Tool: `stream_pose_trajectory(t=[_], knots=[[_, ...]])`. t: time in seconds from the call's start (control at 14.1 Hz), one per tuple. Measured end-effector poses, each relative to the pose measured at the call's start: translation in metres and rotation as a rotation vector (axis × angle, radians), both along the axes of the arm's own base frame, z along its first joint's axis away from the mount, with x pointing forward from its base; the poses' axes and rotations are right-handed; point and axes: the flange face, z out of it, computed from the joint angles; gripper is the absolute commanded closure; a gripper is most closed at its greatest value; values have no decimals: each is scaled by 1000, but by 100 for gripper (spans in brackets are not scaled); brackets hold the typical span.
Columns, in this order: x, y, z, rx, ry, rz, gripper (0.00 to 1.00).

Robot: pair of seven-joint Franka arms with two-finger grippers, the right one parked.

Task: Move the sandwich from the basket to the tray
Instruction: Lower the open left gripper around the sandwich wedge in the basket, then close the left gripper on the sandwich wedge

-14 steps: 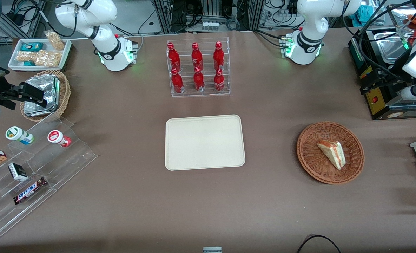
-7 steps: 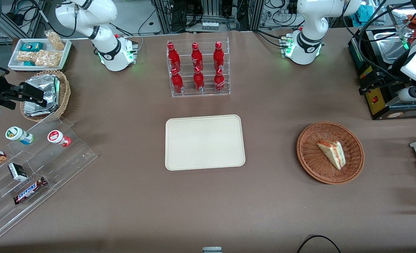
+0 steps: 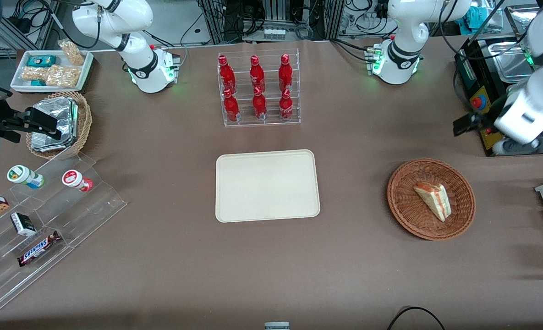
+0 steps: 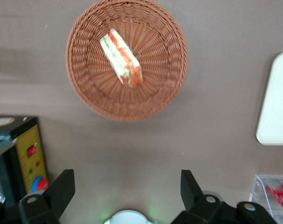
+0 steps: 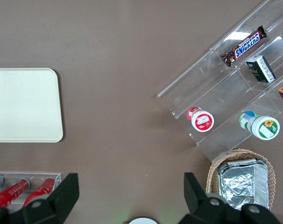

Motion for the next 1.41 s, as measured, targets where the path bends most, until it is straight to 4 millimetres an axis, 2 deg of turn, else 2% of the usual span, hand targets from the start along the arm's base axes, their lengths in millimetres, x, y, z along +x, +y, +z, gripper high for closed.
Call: stream_pose_trajectory(t=[0.21, 0.42, 0.57, 0.78, 1.06, 1.13, 1.27, 1.34, 1.41], knots=[[11, 0, -73, -2, -37, 0, 0], [9, 9, -130, -4, -94, 26, 0], [9, 15, -156, 5, -121, 140, 0], [20, 14, -182, 19, -165, 364, 0], [31, 23, -222, 22, -184, 450, 0], [33, 25, -232, 25, -173, 453, 14], [35, 27, -250, 29, -154, 456, 83], [36, 27, -258, 30, -151, 456, 91], [37, 27, -263, 30, -148, 456, 94]])
